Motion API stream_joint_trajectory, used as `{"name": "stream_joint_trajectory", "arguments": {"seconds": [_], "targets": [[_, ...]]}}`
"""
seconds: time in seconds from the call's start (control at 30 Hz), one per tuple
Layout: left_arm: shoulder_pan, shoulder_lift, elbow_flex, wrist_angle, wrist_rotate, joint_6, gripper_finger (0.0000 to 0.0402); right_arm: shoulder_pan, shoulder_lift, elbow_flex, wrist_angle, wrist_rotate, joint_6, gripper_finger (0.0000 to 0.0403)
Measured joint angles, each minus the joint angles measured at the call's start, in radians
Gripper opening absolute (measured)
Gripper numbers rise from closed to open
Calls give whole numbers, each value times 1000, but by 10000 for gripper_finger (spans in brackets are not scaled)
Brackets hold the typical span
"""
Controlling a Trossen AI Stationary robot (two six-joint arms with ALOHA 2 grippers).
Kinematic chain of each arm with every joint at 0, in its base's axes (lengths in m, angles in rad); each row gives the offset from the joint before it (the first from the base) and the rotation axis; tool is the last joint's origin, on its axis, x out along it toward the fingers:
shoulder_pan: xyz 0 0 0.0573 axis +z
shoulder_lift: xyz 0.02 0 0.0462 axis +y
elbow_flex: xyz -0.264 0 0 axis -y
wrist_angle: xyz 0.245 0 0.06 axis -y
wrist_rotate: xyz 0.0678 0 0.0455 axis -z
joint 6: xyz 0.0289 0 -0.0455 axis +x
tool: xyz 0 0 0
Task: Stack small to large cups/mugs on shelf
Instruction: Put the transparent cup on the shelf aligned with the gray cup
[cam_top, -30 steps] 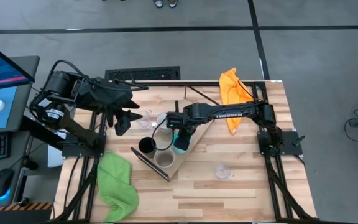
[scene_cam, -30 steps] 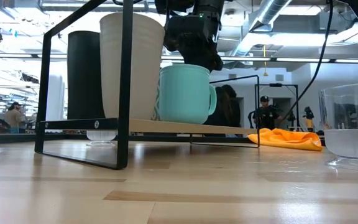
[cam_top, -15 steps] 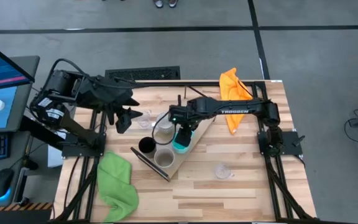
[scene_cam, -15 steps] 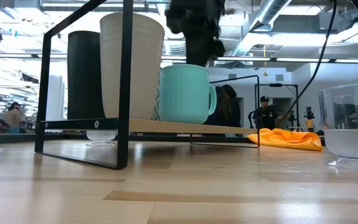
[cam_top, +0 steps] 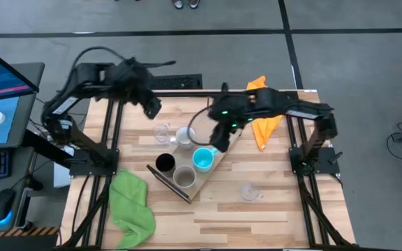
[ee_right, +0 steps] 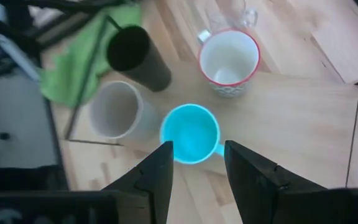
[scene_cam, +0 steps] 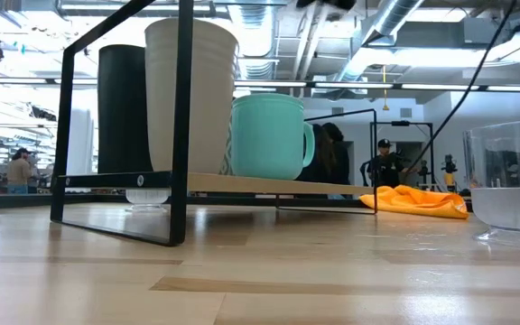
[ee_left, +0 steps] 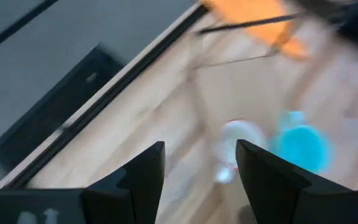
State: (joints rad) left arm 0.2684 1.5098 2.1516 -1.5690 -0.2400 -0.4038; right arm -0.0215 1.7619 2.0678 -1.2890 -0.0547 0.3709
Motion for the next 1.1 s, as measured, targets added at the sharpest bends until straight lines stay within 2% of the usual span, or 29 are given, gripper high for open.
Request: {"name": "stream_joint_trajectory", "arguments": {"seconds": [0.1,0.2,0.3,0.4,0.53,0.6,0.77,0.87,1.1], "targets": [[103,-12,-126,-1,47,36,190,16,-57,0,-7,0,26,166],[185,-40,-285,-2,170,94,190,38,-100,0,-13,3,41,167],[248,-81,-450,22,193,142,190,63,-133,0,-13,13,41,164],[307,-117,-616,131,190,168,190,88,-149,0,-14,48,41,161],[362,-148,-803,271,301,215,190,108,-159,0,-16,56,41,160],[374,-149,-878,313,323,234,190,113,-159,0,-19,56,41,160],[374,-149,-1027,440,328,253,190,114,-159,0,-44,56,42,159],[375,-149,-1088,512,374,246,190,114,-158,0,-51,56,49,159],[375,-149,-1153,632,385,245,190,114,-158,0,-53,56,51,159]]}}
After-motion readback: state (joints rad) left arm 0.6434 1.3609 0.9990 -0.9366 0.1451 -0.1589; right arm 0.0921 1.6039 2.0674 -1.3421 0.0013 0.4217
